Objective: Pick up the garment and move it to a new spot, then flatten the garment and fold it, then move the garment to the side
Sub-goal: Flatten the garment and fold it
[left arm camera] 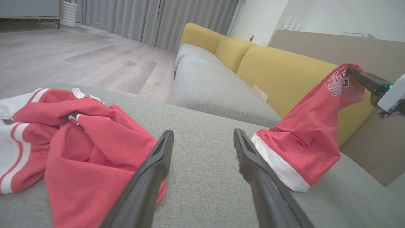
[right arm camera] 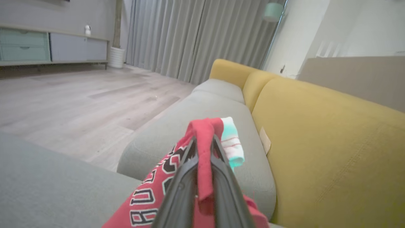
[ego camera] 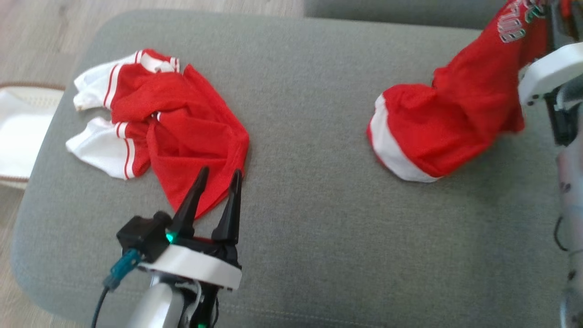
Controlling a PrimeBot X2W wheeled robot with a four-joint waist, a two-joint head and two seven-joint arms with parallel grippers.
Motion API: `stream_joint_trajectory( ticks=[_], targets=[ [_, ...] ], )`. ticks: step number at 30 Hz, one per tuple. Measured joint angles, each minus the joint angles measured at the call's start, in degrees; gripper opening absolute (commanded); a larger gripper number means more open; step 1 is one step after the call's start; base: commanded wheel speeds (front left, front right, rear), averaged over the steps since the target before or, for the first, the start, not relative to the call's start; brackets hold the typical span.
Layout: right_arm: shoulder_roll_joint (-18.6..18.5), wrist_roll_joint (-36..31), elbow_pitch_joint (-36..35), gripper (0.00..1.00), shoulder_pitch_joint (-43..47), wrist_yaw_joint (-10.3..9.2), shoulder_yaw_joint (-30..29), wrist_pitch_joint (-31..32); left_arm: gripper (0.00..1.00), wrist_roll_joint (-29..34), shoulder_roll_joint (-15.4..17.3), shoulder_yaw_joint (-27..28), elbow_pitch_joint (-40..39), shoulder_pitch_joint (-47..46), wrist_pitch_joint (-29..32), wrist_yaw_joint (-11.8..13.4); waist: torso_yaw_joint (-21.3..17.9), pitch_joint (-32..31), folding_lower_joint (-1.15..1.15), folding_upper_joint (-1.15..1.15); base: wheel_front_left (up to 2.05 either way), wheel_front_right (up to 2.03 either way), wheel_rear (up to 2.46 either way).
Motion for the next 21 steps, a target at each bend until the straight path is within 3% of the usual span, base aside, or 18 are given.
stream_joint_trajectory(
  ticks=[2,3,4,11,21],
  targets=[
    [-1.0,-0.3,5.5,0.00,-1.9,0.00,-1.0,-0.1,1.00,0.0,0.0,-0.4,-0.2,-1.0,0.0,0.0,0.4,1.1,0.00,0.00,0.00,0.00,0.00],
    [-1.5,-0.6,8.4,0.69,-2.9,0.00,-1.1,-0.1,1.00,0.0,0.0,-0.6,-0.2,-1.5,0.0,0.0,0.6,1.7,0.00,0.00,0.00,0.00,0.00],
    [-2.2,-1.1,11.1,1.00,-3.7,0.00,-0.7,0.0,1.00,-0.1,0.0,-0.7,-0.2,-2.0,0.0,-0.1,0.8,2.2,0.00,0.00,0.00,0.00,0.00],
    [-2.1,1.5,23.4,1.00,-8.6,0.00,6.0,0.7,1.00,-0.5,0.0,-0.8,-0.1,-2.9,0.0,-0.1,0.1,3.3,0.00,0.00,0.00,0.00,0.00],
    [-1.2,10.3,23.7,1.00,-8.8,0.00,12.2,-7.3,1.00,-1.1,0.0,-0.5,0.1,-2.9,0.0,0.3,-4.1,0.0,0.00,0.00,0.00,0.00,0.00]
  ],
)
